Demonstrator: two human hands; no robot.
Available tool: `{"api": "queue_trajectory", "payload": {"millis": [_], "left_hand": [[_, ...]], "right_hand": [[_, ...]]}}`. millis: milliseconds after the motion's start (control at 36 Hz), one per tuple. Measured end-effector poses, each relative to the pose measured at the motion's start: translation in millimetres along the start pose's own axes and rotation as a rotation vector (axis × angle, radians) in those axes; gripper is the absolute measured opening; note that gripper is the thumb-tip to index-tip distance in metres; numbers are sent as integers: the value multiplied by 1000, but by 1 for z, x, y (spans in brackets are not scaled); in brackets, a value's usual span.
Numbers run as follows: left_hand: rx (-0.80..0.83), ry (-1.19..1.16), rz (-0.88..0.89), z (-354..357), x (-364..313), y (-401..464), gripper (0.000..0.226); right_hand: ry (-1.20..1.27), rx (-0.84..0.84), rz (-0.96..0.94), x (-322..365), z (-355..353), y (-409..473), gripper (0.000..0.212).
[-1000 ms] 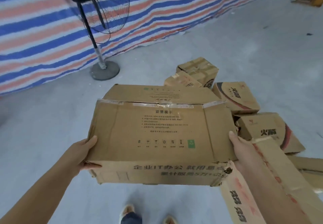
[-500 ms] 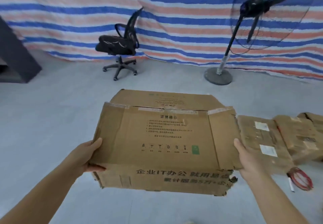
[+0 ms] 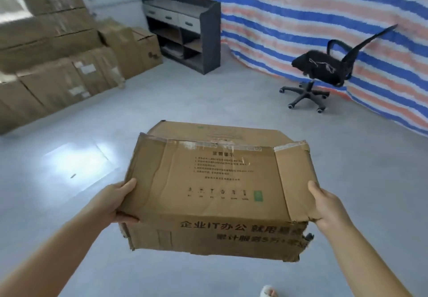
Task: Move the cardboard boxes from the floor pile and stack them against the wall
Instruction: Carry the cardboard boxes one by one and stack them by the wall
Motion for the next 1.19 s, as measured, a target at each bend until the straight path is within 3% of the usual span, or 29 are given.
{"api": "queue_trajectory", "payload": {"millis": [167,389,833,1194], "left_hand": [[-174,-183,-98,-98,52,5,45],[-319,-321,-169,-163,79,30,42],[-495,-464,-264,-253,13,199,45],[-529,-537,-271,-383,-19,332,34]], "right_hand": [[-166,154,-6,7,130,1,38],[-290,315,-7,24,268,16,32],[-446,438,-2,108,536,113,42],[-474,544,-30,143,763,134,23]]}}
Point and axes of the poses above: each hand's wrist, its own y-axis towards the middle knuckle, its own z-axis out of the palm, x = y × z, the point moved 6 cm from there along y, towards the middle knuckle, and after that the axes turned 8 degrees about z, right-handed, at the moved point
